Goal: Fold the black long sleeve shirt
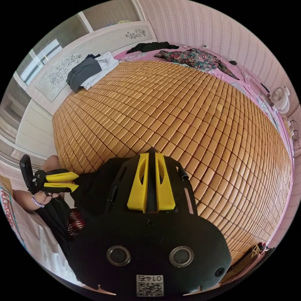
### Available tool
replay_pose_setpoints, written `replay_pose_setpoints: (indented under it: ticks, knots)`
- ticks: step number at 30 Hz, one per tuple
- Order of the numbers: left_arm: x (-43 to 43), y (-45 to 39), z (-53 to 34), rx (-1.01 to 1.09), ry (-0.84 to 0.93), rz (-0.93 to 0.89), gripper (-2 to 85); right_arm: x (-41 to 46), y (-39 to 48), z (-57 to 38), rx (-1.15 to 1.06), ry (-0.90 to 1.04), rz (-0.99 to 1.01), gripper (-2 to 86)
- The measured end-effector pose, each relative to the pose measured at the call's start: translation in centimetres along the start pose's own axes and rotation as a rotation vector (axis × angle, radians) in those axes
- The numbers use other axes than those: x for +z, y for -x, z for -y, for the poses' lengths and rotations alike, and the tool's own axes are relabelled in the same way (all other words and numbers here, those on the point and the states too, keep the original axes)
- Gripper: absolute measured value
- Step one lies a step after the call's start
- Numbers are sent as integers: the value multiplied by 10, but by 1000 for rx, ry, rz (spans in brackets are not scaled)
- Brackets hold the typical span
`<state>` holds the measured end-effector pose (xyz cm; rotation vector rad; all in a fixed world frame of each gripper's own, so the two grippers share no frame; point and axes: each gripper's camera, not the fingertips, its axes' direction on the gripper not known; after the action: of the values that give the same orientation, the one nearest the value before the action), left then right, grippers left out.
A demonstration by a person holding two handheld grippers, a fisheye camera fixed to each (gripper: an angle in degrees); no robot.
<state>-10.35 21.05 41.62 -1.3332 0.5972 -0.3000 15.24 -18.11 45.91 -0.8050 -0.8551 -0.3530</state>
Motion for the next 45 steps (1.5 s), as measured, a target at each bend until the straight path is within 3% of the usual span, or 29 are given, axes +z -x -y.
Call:
replay_pose_setpoints:
  ticks: [6, 11, 14, 17, 20, 27, 32, 37, 43, 45]
  knots:
    - [6, -12, 12, 88, 40, 71, 76, 5, 0, 10, 19, -14, -4, 33]
    - [-24, 3, 16, -67, 10, -9, 82, -47, -19, 3, 33, -178, 177, 66]
    - [-39, 6, 6, -125, 2, -43, 88, -74, -43, -15, 62, -209, 189, 87]
    - [-36, -2, 4, -120, 34, -122, 94, -71, -64, -32, 91, -160, 134, 98]
    - [-33, -20, 9, -84, -28, -97, 90, -37, -75, -39, 127, -51, 204, 108]
    - [-5, -20, 35, -111, 114, -162, 49, -10, -88, -27, 135, -17, 288, 85]
    - [1, -31, 81, -39, 201, -72, 35, -6, -98, -14, 77, -43, 176, 47]
    - [31, -67, 150, 135, 200, -60, 27, -13, -163, -10, 115, -56, 35, 43]
    - [131, -188, 264, 442, 276, -198, 25, -42, -328, -34, 357, 44, -222, 48]
    - [164, -236, 297, 470, 267, -235, 25, -65, -394, -52, 461, 106, -427, 60]
